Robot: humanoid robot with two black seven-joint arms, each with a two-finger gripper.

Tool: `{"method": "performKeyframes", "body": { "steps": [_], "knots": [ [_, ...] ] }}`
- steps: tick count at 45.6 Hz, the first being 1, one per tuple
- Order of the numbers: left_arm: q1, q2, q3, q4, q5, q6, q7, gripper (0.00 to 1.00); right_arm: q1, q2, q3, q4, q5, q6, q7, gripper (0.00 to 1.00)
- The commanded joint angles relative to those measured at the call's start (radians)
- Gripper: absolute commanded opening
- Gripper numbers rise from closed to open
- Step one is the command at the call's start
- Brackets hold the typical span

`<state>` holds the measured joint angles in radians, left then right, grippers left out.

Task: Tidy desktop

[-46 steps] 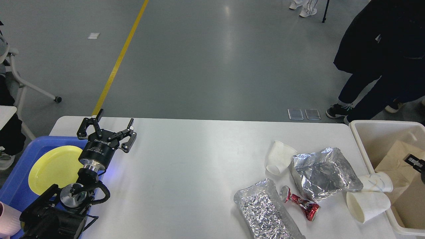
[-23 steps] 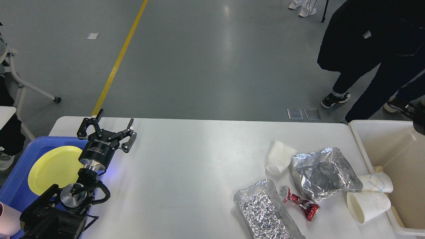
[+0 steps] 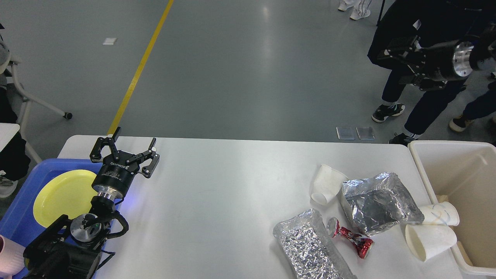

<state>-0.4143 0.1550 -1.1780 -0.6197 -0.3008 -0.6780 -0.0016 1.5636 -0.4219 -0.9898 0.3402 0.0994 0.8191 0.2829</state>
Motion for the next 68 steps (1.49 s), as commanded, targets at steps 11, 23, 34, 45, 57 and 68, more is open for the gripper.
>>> {"method": "performKeyframes", "body": {
  "steps": [11,23,34,45,57,68],
  "knots": [
    [0.002,0.0,0.0,-0.002,0.0,0.0,0.0,0.96,0.302,-0.014,-0.188,0.666,-0.055,-0.196,-0.011,1.0],
    [0.002,0.001,-0.002,0.0,0.0,0.0,0.0,0.96,0.388,-0.006,-0.219,1.105,-0.107,-0.396,-0.027,1.0],
    [0.002,0.001,-0.002,0.0,0.0,0.0,0.0,0.96,0.386,0.031,-0.231,1.244,-0.092,-0.459,-0.067,1.0],
    [0.002,0.001,-0.002,0.0,0.0,0.0,0.0,0.96,0.293,0.043,-0.231,1.229,-0.07,-0.541,-0.065,1.0],
    [0.002,0.001,-0.002,0.0,0.0,0.0,0.0,0.96,0.132,0.028,-0.319,1.136,-0.073,-0.618,-0.065,1.0],
    [0.002,0.0,0.0,0.0,0.0,0.0,0.0,0.96,0.052,-0.052,-0.368,1.074,-0.072,-0.647,-0.065,1.0]
  ]
}}
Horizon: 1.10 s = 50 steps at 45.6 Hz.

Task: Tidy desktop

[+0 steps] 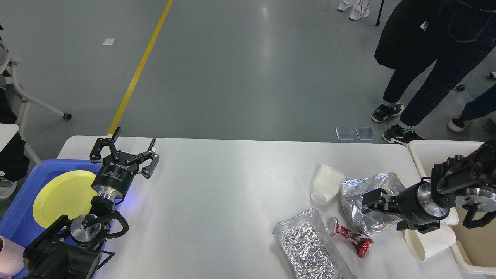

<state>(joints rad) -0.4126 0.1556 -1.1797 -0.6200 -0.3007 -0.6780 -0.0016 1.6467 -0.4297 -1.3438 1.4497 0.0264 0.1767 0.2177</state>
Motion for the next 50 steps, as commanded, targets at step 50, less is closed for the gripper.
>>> {"method": "performKeyframes", "body": {
  "steps": [50],
  "knots": [
    [0.0,-0.001,0.002,0.0,0.0,0.0,0.0,0.96,-0.548,-0.144,0.124,-0.583,0.287,0.032,0.002,1.0]
  ]
}}
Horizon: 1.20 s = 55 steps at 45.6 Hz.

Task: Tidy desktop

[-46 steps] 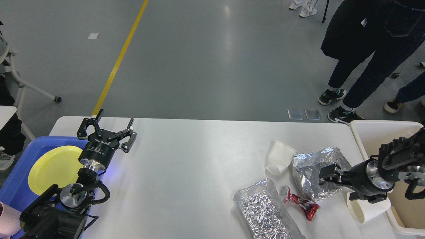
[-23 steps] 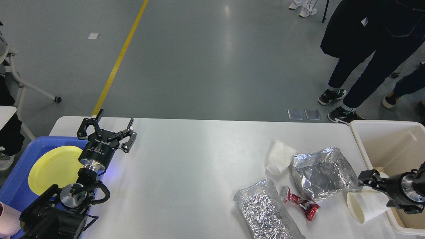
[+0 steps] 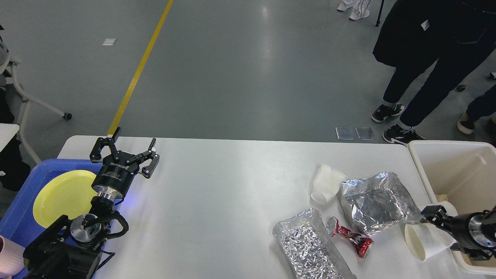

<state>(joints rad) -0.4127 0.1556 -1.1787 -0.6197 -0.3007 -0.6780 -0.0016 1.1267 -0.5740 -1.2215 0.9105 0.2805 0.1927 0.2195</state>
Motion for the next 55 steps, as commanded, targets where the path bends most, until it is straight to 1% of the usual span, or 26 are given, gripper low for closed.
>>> {"method": "performKeyframes", "body": {
  "steps": [1,6,12,41,43,44,45,49,51,55],
  "knots": [
    [0.0,0.001,0.001,0.0,0.0,0.0,0.0,0.96,-0.033,0.0,0.003,-0.05,0.034,0.02,0.0,1.0],
    [-0.001,0.001,0.001,0.0,0.0,0.0,0.0,0.96,-0.054,-0.001,0.031,-0.068,0.034,0.042,0.0,1.0],
    [0.0,0.001,0.001,0.0,0.0,0.0,0.0,0.96,-0.076,0.0,0.068,-0.074,0.046,0.044,-0.002,1.0],
    [-0.001,0.001,0.001,0.0,0.0,0.0,0.0,0.96,-0.136,0.003,0.071,-0.078,0.048,0.033,0.003,1.0],
    [0.0,0.001,0.001,0.0,0.0,0.0,0.0,0.96,-0.136,0.005,0.071,-0.078,0.048,0.031,0.004,0.96],
    [0.0,-0.001,-0.001,0.0,0.0,0.0,0.0,0.96,-0.136,0.005,0.071,-0.078,0.048,0.031,0.004,0.92],
    [0.0,0.001,0.001,0.0,0.0,0.0,0.0,0.96,-0.136,0.005,0.071,-0.078,0.048,0.03,0.006,0.86],
    [0.0,-0.001,0.001,0.0,0.0,0.0,0.0,0.96,-0.137,0.005,0.068,-0.078,0.046,0.027,0.007,0.53],
    [-0.001,-0.001,0.001,0.0,0.0,0.0,0.0,0.96,-0.137,0.005,0.065,-0.078,0.046,0.024,0.007,0.41],
    [0.0,-0.001,0.001,0.0,0.0,0.0,0.0,0.96,-0.137,0.002,0.062,-0.076,0.045,0.022,0.009,0.21]
  ]
}}
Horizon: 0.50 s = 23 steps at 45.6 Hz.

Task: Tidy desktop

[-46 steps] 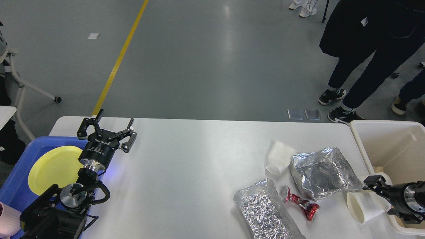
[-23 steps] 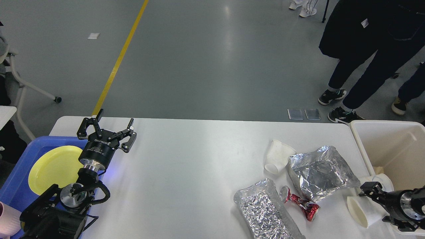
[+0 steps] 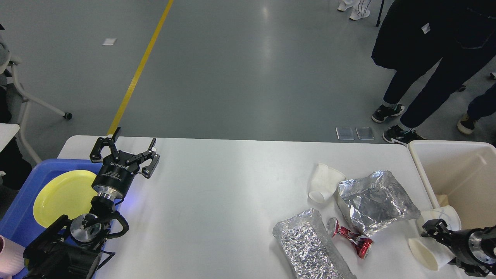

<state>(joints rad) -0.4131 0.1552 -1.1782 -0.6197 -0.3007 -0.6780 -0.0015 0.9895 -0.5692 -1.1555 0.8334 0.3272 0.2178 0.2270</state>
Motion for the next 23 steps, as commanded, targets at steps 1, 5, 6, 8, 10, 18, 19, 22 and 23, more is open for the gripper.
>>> {"method": "performKeyframes", "body": {
  "steps": [1,5,6,8,10,18,19,22,23],
  "knots": [
    [0.001,0.0,-0.001,0.0,0.0,0.0,0.0,0.96,0.0,-0.003,-0.006,0.001,-0.002,-0.003,0.003,0.14],
    [0.0,0.0,0.0,0.0,0.0,0.0,0.0,0.96,0.0,-0.004,-0.01,0.001,-0.004,-0.003,0.003,0.02],
    [0.001,0.0,0.0,0.0,0.0,0.0,0.0,0.96,0.0,-0.004,-0.01,0.003,-0.004,-0.003,0.003,0.01],
    [0.001,0.0,0.0,0.0,-0.002,0.0,0.0,0.96,0.0,-0.006,-0.01,0.006,-0.007,-0.003,0.005,0.0],
    [0.0,0.0,0.0,0.0,0.0,0.0,0.0,0.96,0.0,-0.006,-0.007,0.004,-0.007,-0.006,0.003,0.0],
    [0.001,0.0,0.0,0.0,0.0,0.0,0.0,0.96,0.001,-0.011,-0.016,0.009,-0.008,-0.009,0.005,0.0],
    [0.001,0.0,0.0,0.0,0.0,0.0,0.0,0.96,0.003,-0.014,-0.016,0.009,-0.01,-0.008,0.005,0.0],
    [0.001,0.001,0.0,0.0,0.0,0.0,0.0,0.96,0.012,-0.037,-0.015,0.015,-0.016,-0.001,0.006,0.0],
    [0.001,0.001,0.0,0.0,0.0,0.0,0.0,0.96,0.015,-0.044,-0.015,0.016,-0.019,0.0,0.008,0.0]
  ]
}}
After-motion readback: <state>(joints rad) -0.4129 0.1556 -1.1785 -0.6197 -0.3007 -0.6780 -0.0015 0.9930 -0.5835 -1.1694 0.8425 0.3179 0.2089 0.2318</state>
